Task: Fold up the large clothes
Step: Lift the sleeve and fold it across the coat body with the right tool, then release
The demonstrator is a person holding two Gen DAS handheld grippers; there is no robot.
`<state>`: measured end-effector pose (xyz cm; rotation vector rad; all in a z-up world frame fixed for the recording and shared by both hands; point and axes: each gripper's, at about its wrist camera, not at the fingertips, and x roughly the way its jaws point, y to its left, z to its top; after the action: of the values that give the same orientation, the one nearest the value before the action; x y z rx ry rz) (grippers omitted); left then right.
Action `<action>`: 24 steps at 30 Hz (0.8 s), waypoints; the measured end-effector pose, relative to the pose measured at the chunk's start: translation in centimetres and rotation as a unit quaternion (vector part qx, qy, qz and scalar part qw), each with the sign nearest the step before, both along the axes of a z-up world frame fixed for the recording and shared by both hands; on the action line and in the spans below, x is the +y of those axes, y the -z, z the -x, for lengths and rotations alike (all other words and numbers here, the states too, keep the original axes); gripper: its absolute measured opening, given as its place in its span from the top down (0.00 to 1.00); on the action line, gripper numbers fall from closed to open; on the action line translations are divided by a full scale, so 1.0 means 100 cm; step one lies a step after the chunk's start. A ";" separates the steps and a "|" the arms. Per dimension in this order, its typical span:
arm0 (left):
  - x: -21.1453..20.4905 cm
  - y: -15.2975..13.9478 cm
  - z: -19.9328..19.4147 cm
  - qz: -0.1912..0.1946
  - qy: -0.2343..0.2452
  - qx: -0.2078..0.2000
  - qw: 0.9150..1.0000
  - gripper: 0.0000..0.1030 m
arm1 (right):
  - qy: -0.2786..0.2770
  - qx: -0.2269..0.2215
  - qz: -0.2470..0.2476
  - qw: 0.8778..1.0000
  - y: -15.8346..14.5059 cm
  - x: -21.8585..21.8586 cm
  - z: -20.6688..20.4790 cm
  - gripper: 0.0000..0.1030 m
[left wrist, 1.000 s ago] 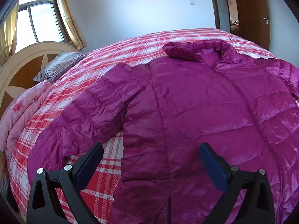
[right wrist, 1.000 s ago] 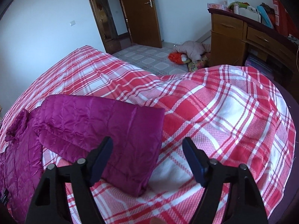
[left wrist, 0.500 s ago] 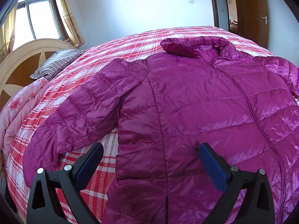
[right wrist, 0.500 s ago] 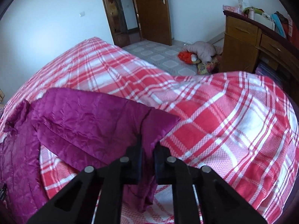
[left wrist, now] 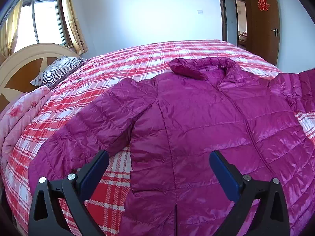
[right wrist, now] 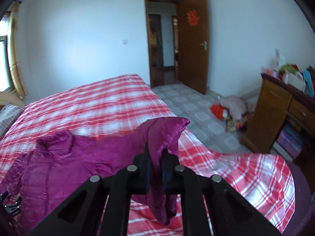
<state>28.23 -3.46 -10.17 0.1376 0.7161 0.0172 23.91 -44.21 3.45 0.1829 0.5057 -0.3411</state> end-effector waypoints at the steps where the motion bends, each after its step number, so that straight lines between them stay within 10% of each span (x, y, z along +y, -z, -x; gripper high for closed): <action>1: 0.001 -0.001 0.001 0.001 0.001 -0.001 1.000 0.01 | -0.008 -0.001 0.005 1.000 -0.003 0.007 -0.003 0.90; 10: 0.016 -0.021 0.004 0.013 -0.001 -0.020 1.000 0.01 | -0.135 -0.012 0.074 0.988 -0.034 0.131 -0.040 0.90; 24: 0.058 -0.009 0.001 0.025 -0.030 -0.007 0.999 0.01 | -0.241 0.045 0.115 0.963 0.028 0.259 -0.106 0.90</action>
<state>28.14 2.30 -9.26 0.0672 0.7058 0.0568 34.51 -18.29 0.62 -0.1833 0.5778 0.0704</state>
